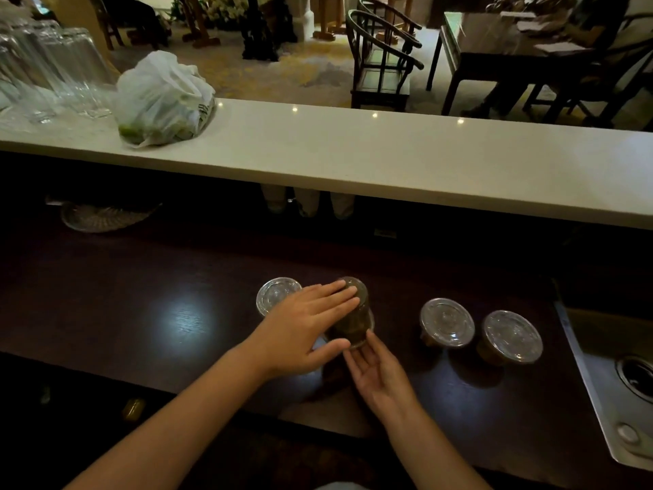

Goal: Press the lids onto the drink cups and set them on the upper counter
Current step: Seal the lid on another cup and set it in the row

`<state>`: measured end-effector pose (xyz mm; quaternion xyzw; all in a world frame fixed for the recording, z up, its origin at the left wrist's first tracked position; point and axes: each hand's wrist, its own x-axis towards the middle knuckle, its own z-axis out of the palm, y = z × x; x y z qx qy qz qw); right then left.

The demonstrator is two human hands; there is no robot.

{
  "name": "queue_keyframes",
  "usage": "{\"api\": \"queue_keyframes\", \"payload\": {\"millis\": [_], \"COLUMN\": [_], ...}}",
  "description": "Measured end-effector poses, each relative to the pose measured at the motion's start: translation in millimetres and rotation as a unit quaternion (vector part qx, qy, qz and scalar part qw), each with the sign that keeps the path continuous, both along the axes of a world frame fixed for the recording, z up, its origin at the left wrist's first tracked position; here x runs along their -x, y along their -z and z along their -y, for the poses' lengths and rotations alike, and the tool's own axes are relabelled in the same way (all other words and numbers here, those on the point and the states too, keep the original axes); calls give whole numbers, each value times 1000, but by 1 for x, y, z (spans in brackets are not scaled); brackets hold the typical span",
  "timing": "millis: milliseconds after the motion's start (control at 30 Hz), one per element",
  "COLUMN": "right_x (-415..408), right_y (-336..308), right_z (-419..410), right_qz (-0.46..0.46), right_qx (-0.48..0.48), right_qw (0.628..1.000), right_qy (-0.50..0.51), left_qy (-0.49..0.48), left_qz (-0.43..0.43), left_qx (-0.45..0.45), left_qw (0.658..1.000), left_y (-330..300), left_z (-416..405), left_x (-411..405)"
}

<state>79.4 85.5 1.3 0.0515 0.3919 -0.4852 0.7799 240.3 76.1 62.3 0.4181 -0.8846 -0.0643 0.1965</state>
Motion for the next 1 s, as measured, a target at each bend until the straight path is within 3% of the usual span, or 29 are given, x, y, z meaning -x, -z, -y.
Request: {"api": "queue_keyframes", "payload": {"millis": [133, 500, 633, 733, 800, 833, 933, 1000], "right_x": [-9, -30, -24, -14, -3, 3, 19, 25], "right_y": [7, 14, 13, 5, 1, 0, -1, -4], "right_z": [-11, -18, -15, -4, 9, 15, 32, 41], "right_qz": [29, 17, -83, -244, -407, -492, -656, -715], "right_qx": [-40, -28, 12, 47, 96, 130, 214, 250], "right_qw": [999, 997, 991, 960, 900, 854, 721, 651], "right_qy": [9, 74, 104, 125, 121, 108, 67, 49], "left_qy": [38, 80, 46, -52, -149, -198, -233, -210], "left_qz": [57, 53, -42, -179, -293, -357, -526, -595], "left_qx": [4, 32, -37, -142, -241, -328, -594, -645], "left_qw": [998, 995, 997, 972, 913, 852, 562, 431], "left_y": [5, 5, 16, 36, 44, 43, 43, 39], "left_z": [1, 4, -3, -13, -15, -15, -7, 1], "left_x": [-6, -18, -20, -12, 0, 6, 23, 30]}}
